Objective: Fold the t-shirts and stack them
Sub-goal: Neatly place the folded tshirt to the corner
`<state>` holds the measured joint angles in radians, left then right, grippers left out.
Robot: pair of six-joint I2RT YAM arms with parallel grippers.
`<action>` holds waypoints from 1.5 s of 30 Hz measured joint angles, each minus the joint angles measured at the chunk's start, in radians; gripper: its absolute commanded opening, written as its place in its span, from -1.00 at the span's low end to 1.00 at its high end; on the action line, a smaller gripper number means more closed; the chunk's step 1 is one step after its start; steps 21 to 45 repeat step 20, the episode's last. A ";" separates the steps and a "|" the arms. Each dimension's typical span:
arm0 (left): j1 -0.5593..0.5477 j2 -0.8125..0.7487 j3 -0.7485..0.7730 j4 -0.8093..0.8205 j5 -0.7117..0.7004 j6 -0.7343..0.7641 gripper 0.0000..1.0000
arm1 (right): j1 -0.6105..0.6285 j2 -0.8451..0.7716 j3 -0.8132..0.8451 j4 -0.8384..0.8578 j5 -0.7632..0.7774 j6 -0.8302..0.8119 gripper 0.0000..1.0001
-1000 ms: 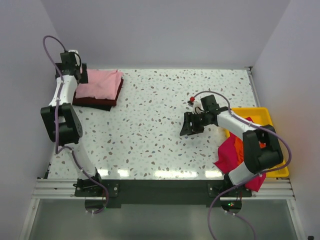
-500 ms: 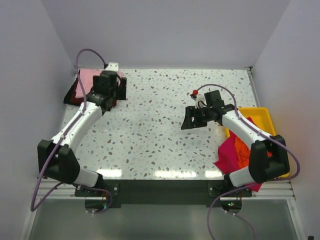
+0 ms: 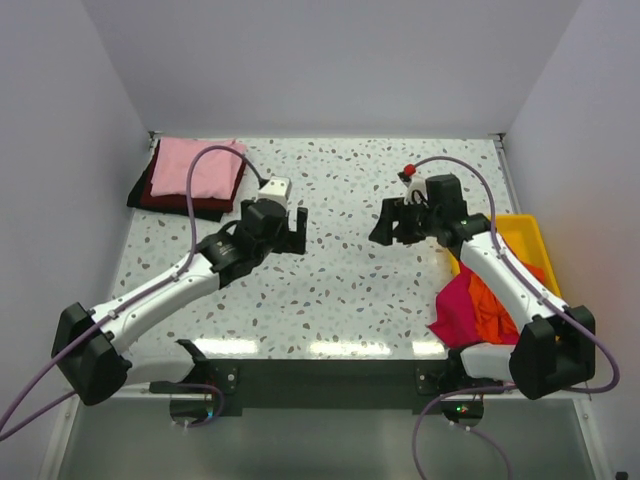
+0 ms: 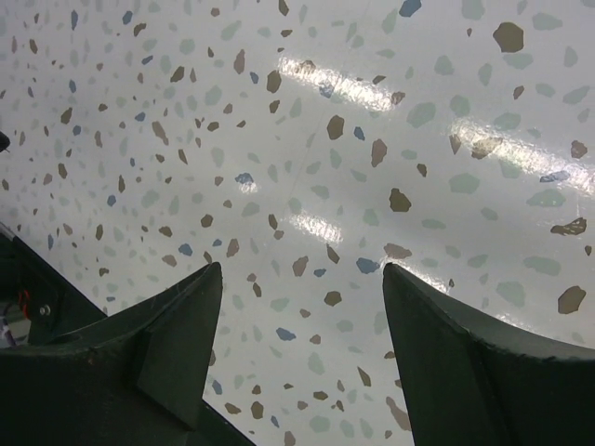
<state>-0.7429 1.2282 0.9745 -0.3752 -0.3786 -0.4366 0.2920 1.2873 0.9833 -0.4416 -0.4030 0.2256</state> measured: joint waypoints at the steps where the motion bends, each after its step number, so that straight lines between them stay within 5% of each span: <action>1: -0.002 -0.002 -0.001 -0.001 -0.005 -0.008 1.00 | 0.000 -0.007 0.000 0.004 0.003 0.005 0.47; 15: -0.006 -0.140 -0.001 -0.007 -0.090 -0.017 1.00 | 0.000 -0.075 -0.002 0.000 0.043 0.024 0.49; 45: -0.006 -0.154 -0.001 -0.011 -0.100 -0.017 1.00 | 0.000 -0.085 -0.002 0.000 0.047 0.025 0.49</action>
